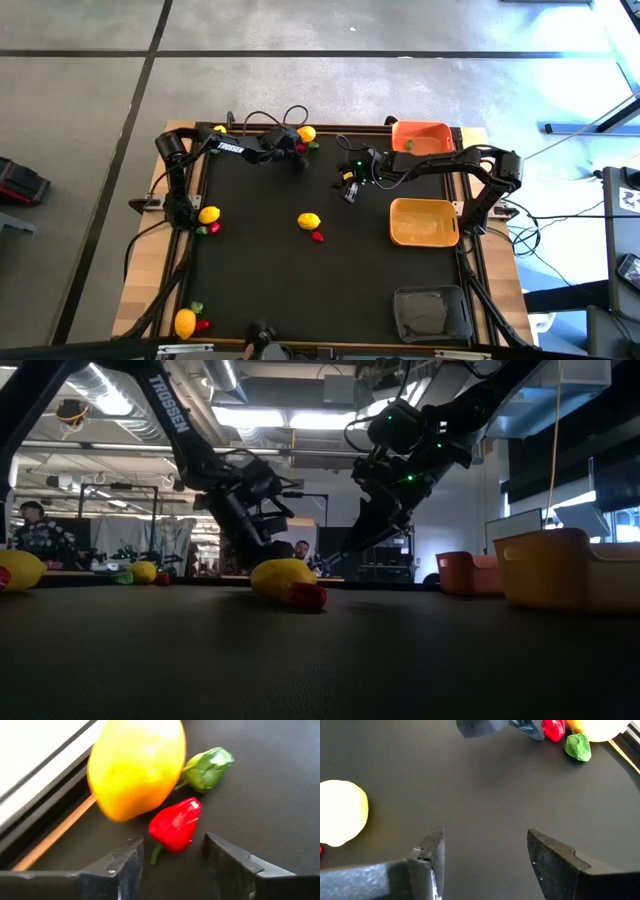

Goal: Sort produce into baskets
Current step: Put the top right red chili pepper into the yellow bin

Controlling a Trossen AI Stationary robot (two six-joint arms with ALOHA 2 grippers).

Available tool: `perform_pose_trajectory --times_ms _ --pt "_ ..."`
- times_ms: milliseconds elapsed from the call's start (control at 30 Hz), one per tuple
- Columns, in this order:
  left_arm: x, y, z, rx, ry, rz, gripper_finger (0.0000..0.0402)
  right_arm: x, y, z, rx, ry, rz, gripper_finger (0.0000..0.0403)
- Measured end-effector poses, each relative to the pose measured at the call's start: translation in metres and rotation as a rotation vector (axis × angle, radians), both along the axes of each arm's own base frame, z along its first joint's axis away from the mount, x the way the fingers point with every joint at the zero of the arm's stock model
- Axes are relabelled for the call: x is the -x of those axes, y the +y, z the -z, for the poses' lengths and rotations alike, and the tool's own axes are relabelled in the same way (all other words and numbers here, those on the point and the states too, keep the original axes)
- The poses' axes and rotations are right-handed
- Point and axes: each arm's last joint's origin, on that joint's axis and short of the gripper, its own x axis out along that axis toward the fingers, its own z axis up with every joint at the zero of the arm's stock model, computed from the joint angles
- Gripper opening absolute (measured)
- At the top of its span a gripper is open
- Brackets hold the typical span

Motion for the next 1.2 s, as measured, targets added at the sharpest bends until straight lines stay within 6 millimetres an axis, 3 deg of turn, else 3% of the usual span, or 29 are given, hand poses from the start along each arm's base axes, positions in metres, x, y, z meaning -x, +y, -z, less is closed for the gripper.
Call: perform_pose_trajectory --times_ms 167,433,667,967,1200 --pt "-0.002 0.001 -0.002 -0.071 0.044 0.128 0.0147 0.000 0.000 0.000 0.001 0.004 -0.002 0.0214" --pt "0.003 0.009 -0.002 -0.074 0.048 0.192 0.0073 0.006 0.001 0.010 0.012 0.035 0.011 0.0214" --pt "0.001 0.003 -0.009 -0.085 0.042 0.234 0.0011 0.008 0.001 0.012 0.026 0.050 0.004 0.0214" --pt "-0.003 -0.018 -0.047 -0.101 -0.030 0.256 0.0010 0.008 0.001 0.012 0.025 0.053 0.004 0.0214" --pt "-0.007 -0.047 -0.078 -0.094 -0.108 0.286 0.0011 0.004 0.000 0.008 0.010 -0.016 0.037 0.0214"
